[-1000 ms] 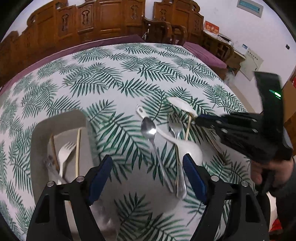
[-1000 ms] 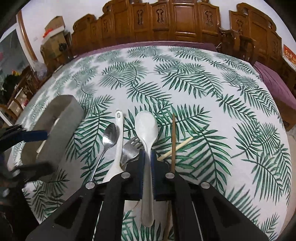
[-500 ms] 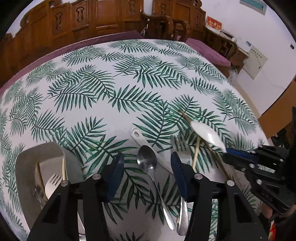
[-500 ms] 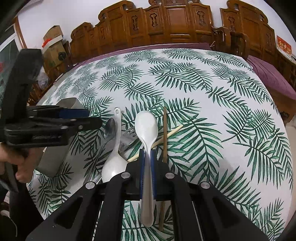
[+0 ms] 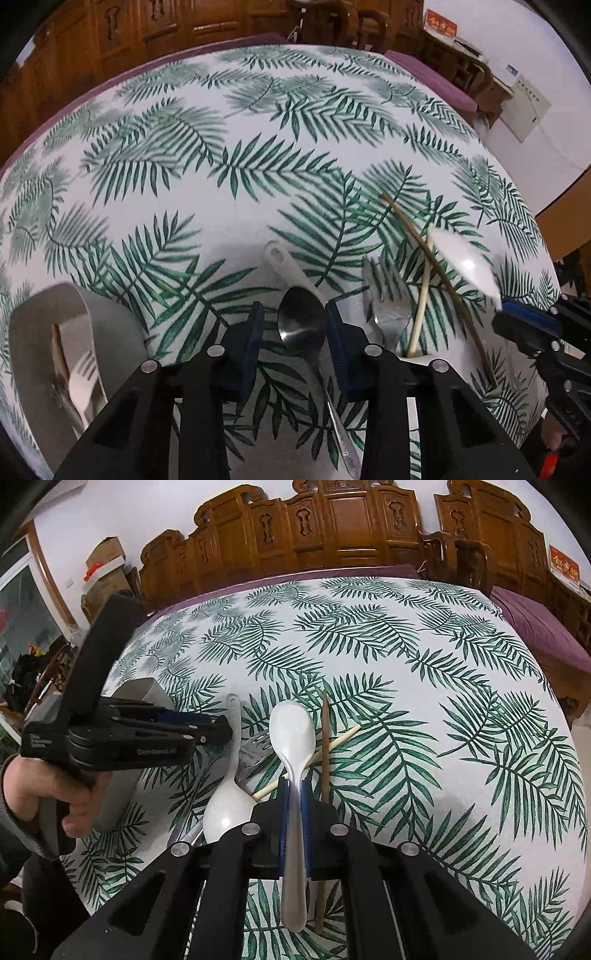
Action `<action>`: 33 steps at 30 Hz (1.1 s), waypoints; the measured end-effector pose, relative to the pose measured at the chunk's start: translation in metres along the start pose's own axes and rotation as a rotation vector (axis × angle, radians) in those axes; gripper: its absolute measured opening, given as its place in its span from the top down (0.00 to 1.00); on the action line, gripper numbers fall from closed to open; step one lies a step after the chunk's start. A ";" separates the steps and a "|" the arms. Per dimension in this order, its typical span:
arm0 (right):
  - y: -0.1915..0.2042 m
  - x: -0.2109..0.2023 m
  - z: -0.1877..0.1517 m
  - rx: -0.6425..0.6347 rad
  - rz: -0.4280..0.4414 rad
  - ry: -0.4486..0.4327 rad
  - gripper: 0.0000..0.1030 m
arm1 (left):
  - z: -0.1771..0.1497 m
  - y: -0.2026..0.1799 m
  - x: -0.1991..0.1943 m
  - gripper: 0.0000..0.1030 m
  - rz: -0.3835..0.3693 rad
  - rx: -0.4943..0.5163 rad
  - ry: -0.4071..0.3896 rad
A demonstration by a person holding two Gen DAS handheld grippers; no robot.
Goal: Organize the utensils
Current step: 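Grasp a metal spoon with the left tool while the right tool holds the white spoon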
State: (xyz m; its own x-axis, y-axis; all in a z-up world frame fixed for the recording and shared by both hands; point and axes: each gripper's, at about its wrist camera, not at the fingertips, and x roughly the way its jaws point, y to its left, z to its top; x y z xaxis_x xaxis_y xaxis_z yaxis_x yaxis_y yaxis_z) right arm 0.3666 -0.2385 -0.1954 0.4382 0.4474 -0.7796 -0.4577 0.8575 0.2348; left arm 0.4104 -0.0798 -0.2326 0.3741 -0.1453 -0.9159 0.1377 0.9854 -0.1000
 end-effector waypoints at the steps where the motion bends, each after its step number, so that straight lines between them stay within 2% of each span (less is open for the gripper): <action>1: 0.000 0.000 0.000 0.000 0.000 0.000 0.92 | -0.002 0.000 0.001 0.72 -0.004 -0.006 0.000; 6: 0.002 -0.001 -0.001 -0.001 0.001 0.002 0.92 | -0.007 -0.004 -0.002 0.76 -0.026 -0.003 0.005; 10: 0.005 -0.002 -0.002 -0.003 0.001 0.004 0.92 | -0.010 -0.011 -0.015 0.76 -0.021 0.037 -0.035; 15: 0.012 -0.006 -0.005 -0.010 -0.002 0.005 0.92 | -0.012 -0.011 -0.030 0.76 -0.034 0.025 -0.065; 21: 0.025 -0.015 -0.007 -0.024 -0.008 -0.007 0.92 | -0.023 -0.004 -0.064 0.76 -0.054 0.007 -0.142; 22: 0.027 -0.016 -0.008 -0.024 -0.010 -0.009 0.92 | -0.026 -0.002 -0.072 0.78 -0.058 0.002 -0.159; 23: 0.029 -0.017 -0.008 -0.023 -0.010 -0.010 0.92 | -0.027 -0.002 -0.077 0.97 -0.057 0.004 -0.168; 24: 0.031 -0.019 -0.009 -0.023 -0.012 -0.011 0.92 | -0.029 -0.001 -0.081 0.99 -0.054 0.007 -0.170; 33: 0.045 -0.028 -0.015 -0.032 -0.020 -0.015 0.92 | -0.039 0.005 -0.087 1.00 -0.045 0.020 -0.183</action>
State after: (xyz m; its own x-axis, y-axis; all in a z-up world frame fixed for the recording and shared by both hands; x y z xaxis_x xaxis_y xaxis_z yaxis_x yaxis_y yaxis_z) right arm 0.3222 -0.2163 -0.1712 0.4589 0.4343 -0.7751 -0.4735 0.8577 0.2002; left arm 0.3426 -0.0591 -0.1691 0.5278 -0.2044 -0.8244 0.1750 0.9760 -0.1299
